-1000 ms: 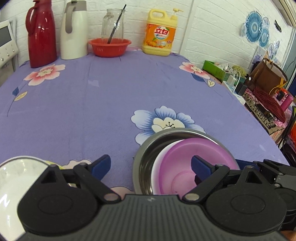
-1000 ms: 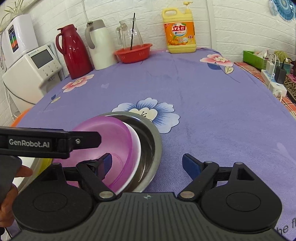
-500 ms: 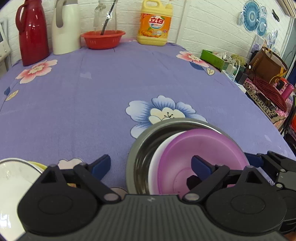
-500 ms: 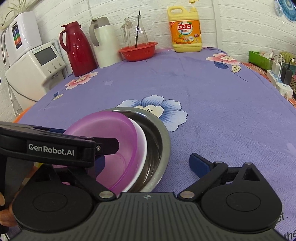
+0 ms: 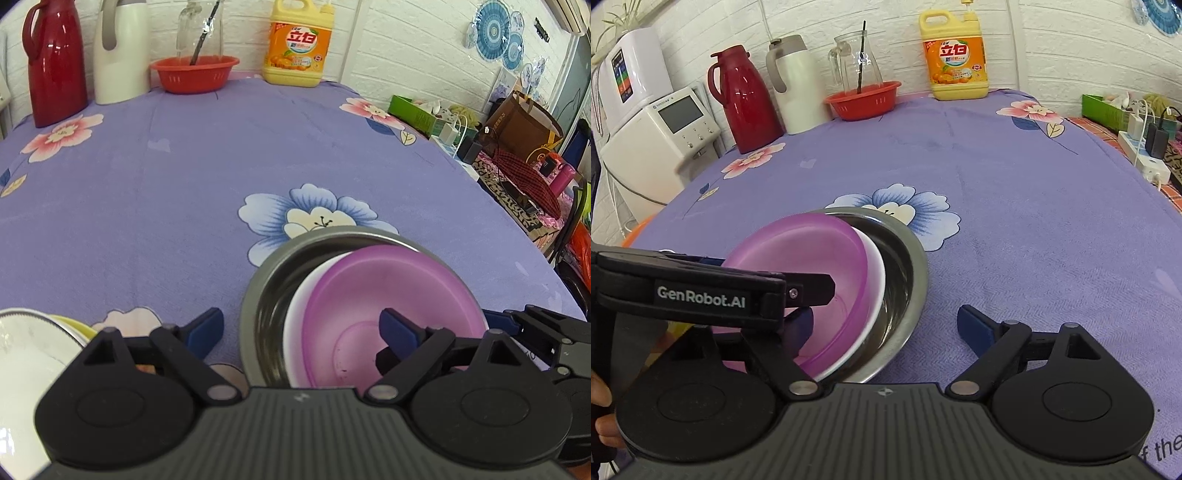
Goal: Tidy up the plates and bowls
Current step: 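Nest the pink bowl into the white bowl with the left gripper, then carry the nested bowls with the left gripper onto the plate stack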
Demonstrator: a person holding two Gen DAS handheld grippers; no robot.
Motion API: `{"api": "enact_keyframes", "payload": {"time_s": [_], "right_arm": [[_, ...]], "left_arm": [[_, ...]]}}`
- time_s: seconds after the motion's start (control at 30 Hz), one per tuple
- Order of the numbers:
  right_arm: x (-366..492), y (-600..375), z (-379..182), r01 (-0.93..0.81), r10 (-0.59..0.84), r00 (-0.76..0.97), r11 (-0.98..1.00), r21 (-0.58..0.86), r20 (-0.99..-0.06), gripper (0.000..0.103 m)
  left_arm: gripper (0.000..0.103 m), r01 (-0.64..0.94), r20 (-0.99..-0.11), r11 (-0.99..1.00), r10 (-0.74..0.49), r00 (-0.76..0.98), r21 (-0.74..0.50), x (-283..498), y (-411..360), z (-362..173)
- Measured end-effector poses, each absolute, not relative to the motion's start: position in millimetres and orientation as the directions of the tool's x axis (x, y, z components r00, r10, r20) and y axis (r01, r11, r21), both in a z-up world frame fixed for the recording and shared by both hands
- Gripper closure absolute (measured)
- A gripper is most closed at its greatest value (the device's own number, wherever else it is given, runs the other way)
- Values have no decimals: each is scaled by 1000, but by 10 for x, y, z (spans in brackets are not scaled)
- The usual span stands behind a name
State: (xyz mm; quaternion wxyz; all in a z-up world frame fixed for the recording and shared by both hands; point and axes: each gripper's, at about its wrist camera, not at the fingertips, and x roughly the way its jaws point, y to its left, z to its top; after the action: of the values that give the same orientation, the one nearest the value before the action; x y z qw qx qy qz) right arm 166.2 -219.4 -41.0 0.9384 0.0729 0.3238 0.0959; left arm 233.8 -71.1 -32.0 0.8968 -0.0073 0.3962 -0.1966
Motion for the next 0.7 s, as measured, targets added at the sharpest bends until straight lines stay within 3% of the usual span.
{"api": "enact_keyframes", "payload": {"time_s": [0.1, 0.17, 0.33, 0.7], "right_arm": [[1656, -2147, -412, -155, 253, 770, 965, 214, -585, 0], [1652, -2107, -427, -172, 274, 775, 959, 227, -569, 0], [1653, -2064, -419, -157, 272, 783, 957, 246, -559, 2], [1594, -1822, -22, -179, 245, 824, 968, 175, -511, 1]], "left_arm": [[19, 354, -705, 920, -363, 609, -168, 2327, -700, -322], [34, 363, -694, 905, -409, 593, -223, 2333, -652, -326], [43, 330, -694, 898, -435, 574, -290, 2372, -644, -316], [44, 310, -621, 892, -452, 640, -330, 2236, -352, 118]]}}
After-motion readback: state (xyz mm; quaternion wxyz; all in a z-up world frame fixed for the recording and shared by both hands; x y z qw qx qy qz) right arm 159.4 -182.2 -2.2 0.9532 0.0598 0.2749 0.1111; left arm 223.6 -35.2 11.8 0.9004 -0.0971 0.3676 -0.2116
